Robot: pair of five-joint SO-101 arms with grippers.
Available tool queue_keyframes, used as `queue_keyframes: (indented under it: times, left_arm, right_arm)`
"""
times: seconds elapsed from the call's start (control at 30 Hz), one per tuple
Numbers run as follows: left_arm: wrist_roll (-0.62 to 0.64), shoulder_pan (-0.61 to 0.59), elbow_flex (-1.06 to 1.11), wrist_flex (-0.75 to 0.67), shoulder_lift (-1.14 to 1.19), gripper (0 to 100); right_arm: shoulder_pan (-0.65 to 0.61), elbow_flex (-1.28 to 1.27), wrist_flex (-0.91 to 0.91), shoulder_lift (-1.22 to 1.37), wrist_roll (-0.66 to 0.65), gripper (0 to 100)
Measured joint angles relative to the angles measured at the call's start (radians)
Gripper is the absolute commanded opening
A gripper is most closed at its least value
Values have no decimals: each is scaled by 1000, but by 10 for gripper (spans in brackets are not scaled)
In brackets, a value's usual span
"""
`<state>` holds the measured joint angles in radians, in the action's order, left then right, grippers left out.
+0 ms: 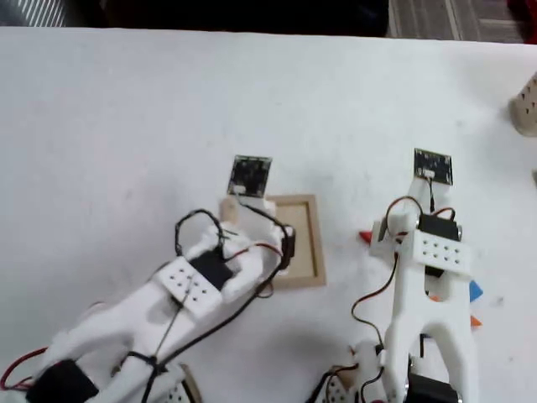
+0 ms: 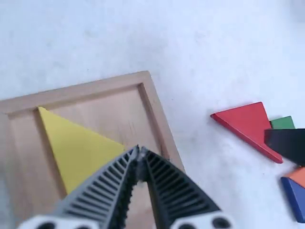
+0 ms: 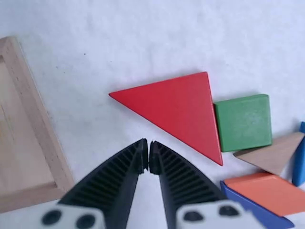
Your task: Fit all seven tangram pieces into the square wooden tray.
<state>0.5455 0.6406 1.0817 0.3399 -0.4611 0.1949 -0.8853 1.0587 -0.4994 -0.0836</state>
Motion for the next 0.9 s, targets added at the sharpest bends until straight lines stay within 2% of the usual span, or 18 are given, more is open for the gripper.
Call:
queue_keyframes:
  times: [0.23,0.33,0.57,0.9]
  left_arm:
    - [0,0,-144,-58,327,24]
    - [-52,0,-201,-57,423,24]
    - [-153,0,-252,84,430,24]
    - [-233,0,-253,181,430,24]
  right_arm:
    - [-2,-3,0,0,0,18]
    - [-2,-3,0,0,0,18]
    - [-2,-3,0,0,0,18]
    - [-2,-3,0,0,0,18]
